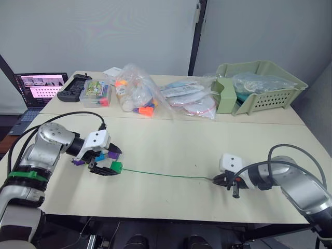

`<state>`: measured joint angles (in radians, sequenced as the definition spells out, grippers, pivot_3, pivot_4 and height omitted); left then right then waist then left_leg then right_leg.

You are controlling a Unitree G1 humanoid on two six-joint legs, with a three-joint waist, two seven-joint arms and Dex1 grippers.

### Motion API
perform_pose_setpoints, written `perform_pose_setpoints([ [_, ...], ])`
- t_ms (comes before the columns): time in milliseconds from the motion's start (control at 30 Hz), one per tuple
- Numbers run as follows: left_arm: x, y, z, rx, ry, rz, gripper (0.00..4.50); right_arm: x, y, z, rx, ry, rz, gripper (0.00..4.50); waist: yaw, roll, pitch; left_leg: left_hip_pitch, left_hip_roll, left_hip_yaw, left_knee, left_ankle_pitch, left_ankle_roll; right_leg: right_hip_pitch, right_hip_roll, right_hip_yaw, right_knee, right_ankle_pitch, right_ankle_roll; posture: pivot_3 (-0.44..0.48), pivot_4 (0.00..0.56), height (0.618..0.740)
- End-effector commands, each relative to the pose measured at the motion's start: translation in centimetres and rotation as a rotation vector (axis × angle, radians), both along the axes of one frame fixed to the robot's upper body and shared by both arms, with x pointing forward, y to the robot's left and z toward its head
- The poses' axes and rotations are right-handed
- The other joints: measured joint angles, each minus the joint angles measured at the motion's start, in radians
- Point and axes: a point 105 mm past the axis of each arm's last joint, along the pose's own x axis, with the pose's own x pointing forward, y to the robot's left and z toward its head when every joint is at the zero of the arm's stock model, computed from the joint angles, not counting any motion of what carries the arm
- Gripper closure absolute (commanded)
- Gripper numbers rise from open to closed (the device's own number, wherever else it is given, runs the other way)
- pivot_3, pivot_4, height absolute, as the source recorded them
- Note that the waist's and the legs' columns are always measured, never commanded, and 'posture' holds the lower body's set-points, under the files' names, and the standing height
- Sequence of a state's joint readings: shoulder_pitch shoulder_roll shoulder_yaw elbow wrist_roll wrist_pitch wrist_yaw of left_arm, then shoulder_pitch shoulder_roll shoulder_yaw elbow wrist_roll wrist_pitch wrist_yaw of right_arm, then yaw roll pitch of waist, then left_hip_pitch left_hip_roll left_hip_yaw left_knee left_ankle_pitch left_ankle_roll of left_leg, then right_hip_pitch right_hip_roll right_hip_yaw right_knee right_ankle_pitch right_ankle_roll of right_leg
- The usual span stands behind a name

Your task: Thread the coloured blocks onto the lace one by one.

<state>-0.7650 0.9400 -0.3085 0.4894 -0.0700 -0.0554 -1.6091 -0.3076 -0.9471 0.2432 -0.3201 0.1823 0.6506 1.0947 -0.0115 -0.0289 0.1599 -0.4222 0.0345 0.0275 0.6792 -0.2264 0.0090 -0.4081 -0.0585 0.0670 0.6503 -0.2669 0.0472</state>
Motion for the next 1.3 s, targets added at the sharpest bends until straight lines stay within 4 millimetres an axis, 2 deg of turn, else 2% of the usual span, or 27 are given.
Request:
perform_pose_setpoints([
  [33,0.5,0.1,0.3,0.106,-0.008,-0.014,0.03,-0.4,0.4,0.5,0.024,-0.014,0.002,4.50,0.000,0.000,0.000,0.000,0.000,0.000,0.000,0.000,0.000,0.000,0.000,0.000,0.000,0.000,0.000,0.000,0.150,0.732],
  [167,0.5,0.1,-0.5,0.195,0.008,-0.007,0.03,-0.5,0.5,0.4,0.030,-0.018,-0.015,4.50,-0.002,0.000,0.000,0.000,0.000,0.000,0.000,0.000,0.000,0.000,0.000,0.000,0.000,0.000,0.000,0.000,0.150,0.732],
  [267,0.3,-1.3,-1.0,0.193,0.013,-0.025,0.03,-0.5,0.6,0.3,0.034,-0.023,-0.027,4.50,-0.003,0.000,0.000,0.000,0.000,0.000,0.000,0.000,0.000,0.000,0.000,0.000,0.000,0.000,0.000,0.000,0.150,0.732],
  [400,0.1,-1.7,-1.1,0.221,0.009,-0.030,0.03,-0.4,0.5,0.3,0.032,-0.029,-0.033,4.50,-0.004,0.000,0.000,0.000,0.000,0.000,0.000,0.000,0.000,0.000,0.000,0.000,0.001,0.000,0.000,0.000,0.150,0.732],
  [533,-0.1,-1.7,-1.2,0.244,0.017,-0.032,1.10,-0.3,0.4,0.3,0.030,-0.034,-0.034,4.50,-0.002,0.000,0.000,0.000,0.000,0.000,0.000,0.000,0.000,-0.001,0.000,0.000,0.002,0.000,0.000,0.000,0.150,0.732],
  [733,-0.1,-1.3,-1.3,0.273,0.019,-0.023,3.22,-0.3,0.4,0.3,0.026,-0.032,-0.036,4.50,-0.002,0.000,0.000,0.000,0.000,0.000,0.001,0.000,0.000,-0.001,0.000,0.000,0.001,0.000,0.000,0.000,0.150,0.732],
  [933,0.3,-1.3,-1.1,0.283,0.002,-0.015,3.30,-0.3,0.1,0.4,0.021,-0.031,-0.038,4.50,-0.002,0.000,0.000,0.000,0.000,0.000,0.001,0.000,0.000,-0.001,0.000,0.000,0.002,0.000,0.000,0.000,0.150,0.732],
  [1033,0.8,-0.9,-0.6,0.293,-0.023,-0.004,3.30,-0.3,-0.9,0.7,-0.004,-0.036,-0.044,4.50,-0.001,0.000,0.000,0.000,0.000,0.000,0.001,0.000,0.000,-0.001,0.000,0.000,0.002,0.000,0.000,0.000,0.150,0.732],
  [1167,1.4,-0.9,-0.3,0.283,-0.044,0.004,3.30,0.4,-3.5,1.9,-0.088,-0.094,-0.062,4.50,0.003,0.000,0.000,0.000,-0.001,0.000,0.001,0.000,0.000,-0.001,-0.001,0.000,0.002,0.000,0.000,0.000,0.150,0.732],
  [1300,1.7,-1.3,-0.1,0.264,-0.054,0.002,3.30,1.0,-6.6,2.1,-0.192,-0.118,-0.088,4.50,0.002,0.000,0.000,0.000,0.000,0.001,0.001,0.000,0.000,-0.001,-0.001,0.000,0.002,0.000,0.000,0.000,0.150,0.732],
])
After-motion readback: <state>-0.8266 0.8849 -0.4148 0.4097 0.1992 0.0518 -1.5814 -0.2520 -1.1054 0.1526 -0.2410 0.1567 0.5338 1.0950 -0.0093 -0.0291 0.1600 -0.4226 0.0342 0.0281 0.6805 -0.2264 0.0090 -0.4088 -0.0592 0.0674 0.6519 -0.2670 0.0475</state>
